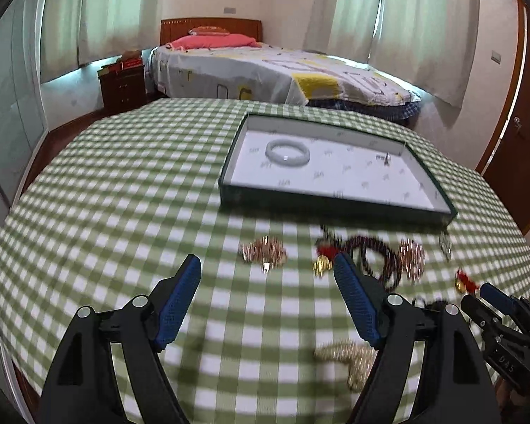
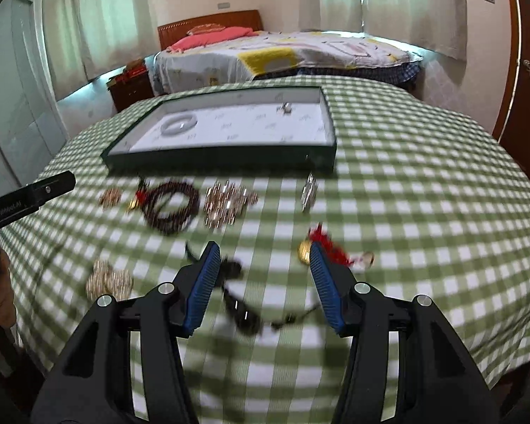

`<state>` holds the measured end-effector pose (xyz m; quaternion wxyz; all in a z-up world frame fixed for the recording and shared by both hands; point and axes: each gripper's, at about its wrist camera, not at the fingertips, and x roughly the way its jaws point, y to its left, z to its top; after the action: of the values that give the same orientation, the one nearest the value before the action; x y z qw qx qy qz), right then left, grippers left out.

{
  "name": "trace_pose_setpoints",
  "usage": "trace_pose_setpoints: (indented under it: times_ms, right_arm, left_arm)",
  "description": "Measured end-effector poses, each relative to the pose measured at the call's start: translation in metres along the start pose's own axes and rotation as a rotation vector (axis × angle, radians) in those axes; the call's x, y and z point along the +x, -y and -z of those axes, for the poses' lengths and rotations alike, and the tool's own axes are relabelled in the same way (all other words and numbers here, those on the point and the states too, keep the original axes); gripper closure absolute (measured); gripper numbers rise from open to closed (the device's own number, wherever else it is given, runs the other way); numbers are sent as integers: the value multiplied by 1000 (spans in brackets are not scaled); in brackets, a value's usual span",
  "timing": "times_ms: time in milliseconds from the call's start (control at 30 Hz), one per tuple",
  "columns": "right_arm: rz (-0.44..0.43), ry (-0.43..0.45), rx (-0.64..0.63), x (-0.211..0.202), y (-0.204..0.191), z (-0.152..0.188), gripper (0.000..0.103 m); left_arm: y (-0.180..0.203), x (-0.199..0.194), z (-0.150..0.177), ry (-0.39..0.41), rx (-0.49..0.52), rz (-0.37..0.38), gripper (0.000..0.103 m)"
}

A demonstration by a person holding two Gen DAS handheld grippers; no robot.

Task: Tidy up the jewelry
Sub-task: 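Close the right gripper on the black bead pendant with knotted cord, then close the left gripper on the pearl strand cluster while the right gripper holds the pendant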

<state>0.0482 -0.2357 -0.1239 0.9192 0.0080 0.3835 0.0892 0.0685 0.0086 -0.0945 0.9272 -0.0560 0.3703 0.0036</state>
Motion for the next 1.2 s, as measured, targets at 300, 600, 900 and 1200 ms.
trace_pose_setpoints:
  times_ms: [300, 600, 900, 1200]
  right_arm:
    - [-54, -16, -34, -2, -10, 13, 66]
    - [-66, -70, -41, 8, -12, 19, 71]
    - [-53, -66, -42, 7, -8, 22, 84]
    - [-38, -57, -18, 5, -1, 21, 84]
  left_arm:
    - [3, -9, 28, -13, 20, -4, 28]
    - [10, -9, 34, -18, 43, 0, 28]
    - [15, -8, 37, -24, 56, 6, 28]
    - [29, -10, 42, -29, 99, 62, 28]
